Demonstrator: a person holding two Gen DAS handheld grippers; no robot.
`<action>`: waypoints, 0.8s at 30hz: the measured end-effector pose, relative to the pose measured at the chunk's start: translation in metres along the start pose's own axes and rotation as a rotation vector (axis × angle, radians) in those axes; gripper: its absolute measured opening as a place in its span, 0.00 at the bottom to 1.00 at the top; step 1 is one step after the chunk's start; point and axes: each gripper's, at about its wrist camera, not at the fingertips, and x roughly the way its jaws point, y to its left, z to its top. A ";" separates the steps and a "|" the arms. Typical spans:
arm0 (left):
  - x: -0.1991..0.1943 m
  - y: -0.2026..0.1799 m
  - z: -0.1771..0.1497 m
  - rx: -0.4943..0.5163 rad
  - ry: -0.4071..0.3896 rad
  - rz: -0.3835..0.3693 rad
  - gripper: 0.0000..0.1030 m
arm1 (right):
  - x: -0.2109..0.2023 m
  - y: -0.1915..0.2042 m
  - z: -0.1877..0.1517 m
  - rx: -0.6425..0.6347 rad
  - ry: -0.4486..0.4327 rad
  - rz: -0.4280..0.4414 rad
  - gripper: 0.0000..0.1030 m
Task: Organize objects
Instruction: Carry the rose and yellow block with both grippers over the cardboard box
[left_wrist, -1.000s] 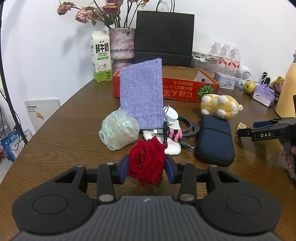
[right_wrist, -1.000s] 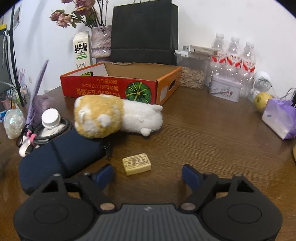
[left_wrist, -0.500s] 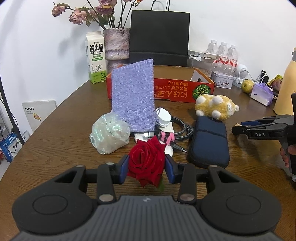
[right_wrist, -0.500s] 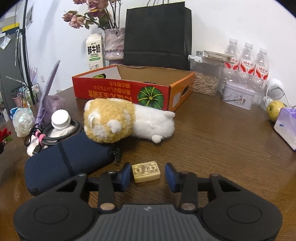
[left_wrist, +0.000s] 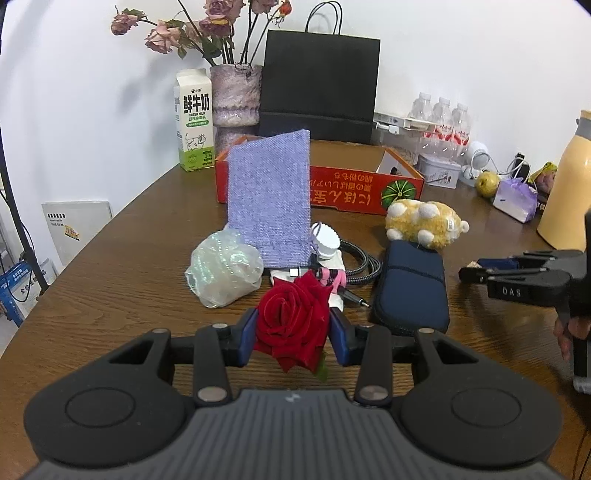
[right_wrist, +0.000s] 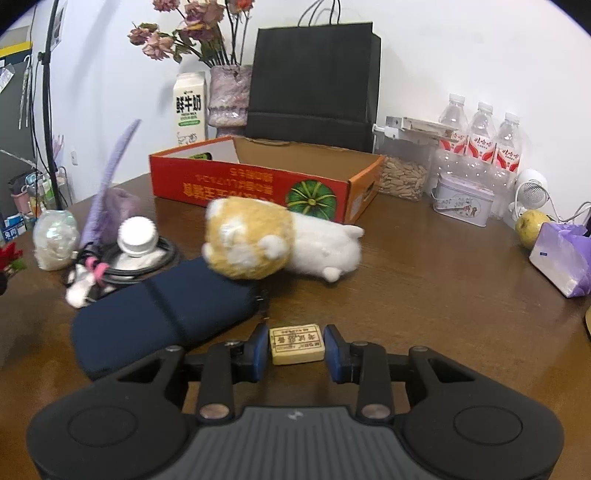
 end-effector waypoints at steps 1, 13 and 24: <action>-0.002 0.002 0.000 -0.003 -0.003 -0.005 0.40 | -0.004 0.005 -0.001 0.005 -0.006 0.003 0.30; -0.021 0.021 -0.011 0.004 -0.046 -0.082 0.40 | -0.062 0.078 -0.009 0.053 -0.080 0.033 0.30; -0.032 0.035 0.001 0.020 -0.094 -0.126 0.40 | -0.086 0.122 0.008 0.025 -0.127 0.002 0.30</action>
